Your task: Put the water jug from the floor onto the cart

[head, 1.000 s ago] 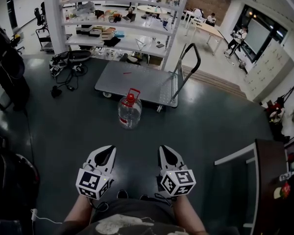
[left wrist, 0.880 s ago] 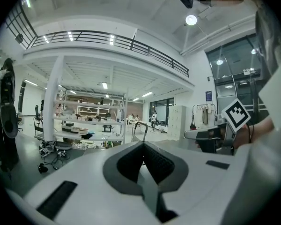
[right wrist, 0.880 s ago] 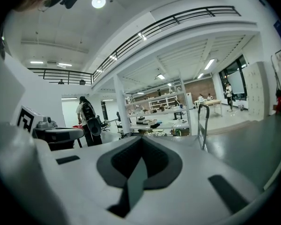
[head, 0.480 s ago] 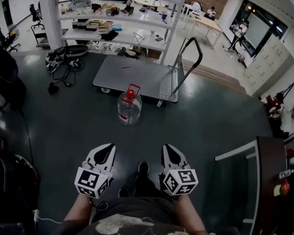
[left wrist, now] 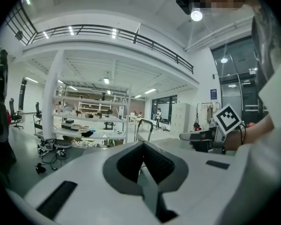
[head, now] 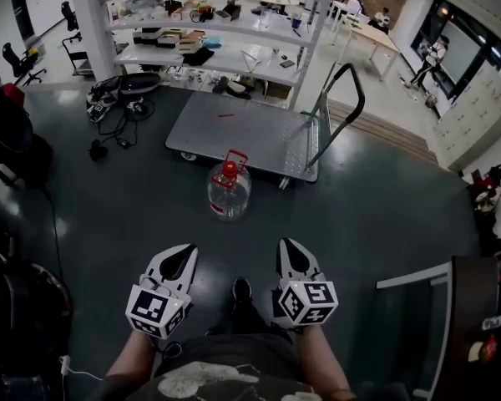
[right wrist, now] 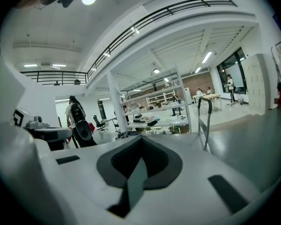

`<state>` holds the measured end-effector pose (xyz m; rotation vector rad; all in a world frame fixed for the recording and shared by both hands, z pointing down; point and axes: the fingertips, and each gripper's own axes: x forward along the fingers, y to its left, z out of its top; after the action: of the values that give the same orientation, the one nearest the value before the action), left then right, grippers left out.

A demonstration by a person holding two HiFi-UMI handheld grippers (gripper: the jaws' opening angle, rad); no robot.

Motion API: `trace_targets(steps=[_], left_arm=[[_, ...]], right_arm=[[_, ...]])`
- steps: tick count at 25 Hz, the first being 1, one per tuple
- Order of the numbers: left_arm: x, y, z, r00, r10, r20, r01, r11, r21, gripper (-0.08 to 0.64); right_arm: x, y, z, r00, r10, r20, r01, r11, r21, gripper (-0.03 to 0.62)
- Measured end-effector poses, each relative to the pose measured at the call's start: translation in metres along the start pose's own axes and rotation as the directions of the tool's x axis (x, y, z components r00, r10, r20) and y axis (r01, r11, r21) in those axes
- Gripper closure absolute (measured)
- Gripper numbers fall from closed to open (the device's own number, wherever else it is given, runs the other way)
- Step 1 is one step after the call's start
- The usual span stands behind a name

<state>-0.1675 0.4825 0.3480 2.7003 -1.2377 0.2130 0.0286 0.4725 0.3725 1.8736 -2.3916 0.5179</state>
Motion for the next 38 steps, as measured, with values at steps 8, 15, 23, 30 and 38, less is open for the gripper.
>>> trace_targets(steps=[8,15,23,30,38], left_arm=[[0.086,0.015,0.033,1.000,0.005,0.018,-0.005,1.000,0.014,0.555],[0.144,0.022,0.042,1.000,0.018,-0.005,-0.018,1.000,0.011,0.555],[0.186,0.035,0.051,0.998,0.069,-0.006,-0.069,0.997,0.028,0.555],[0.194,0.061,0.038,0.994,0.095,-0.050,-0.096,0.995,-0.008,0.555],[0.244,0.129,0.033,0.996,0.036,-0.077,-0.039,0.999,-0.038,0.554]], right_arm=[[0.064,-0.057,0.037,1.000,0.020,0.004,-0.020,1.000,-0.002,0.600],[0.101,-0.105,0.052,0.999,0.028,-0.017,-0.028,1.000,0.001,0.600],[0.142,-0.141,0.055,0.996,0.058,-0.061,-0.059,0.998,-0.007,0.600],[0.170,-0.136,0.042,0.990,0.083,-0.115,-0.085,0.996,-0.012,0.600],[0.229,-0.135,0.050,0.991,0.019,-0.133,-0.023,0.999,-0.027,0.600]])
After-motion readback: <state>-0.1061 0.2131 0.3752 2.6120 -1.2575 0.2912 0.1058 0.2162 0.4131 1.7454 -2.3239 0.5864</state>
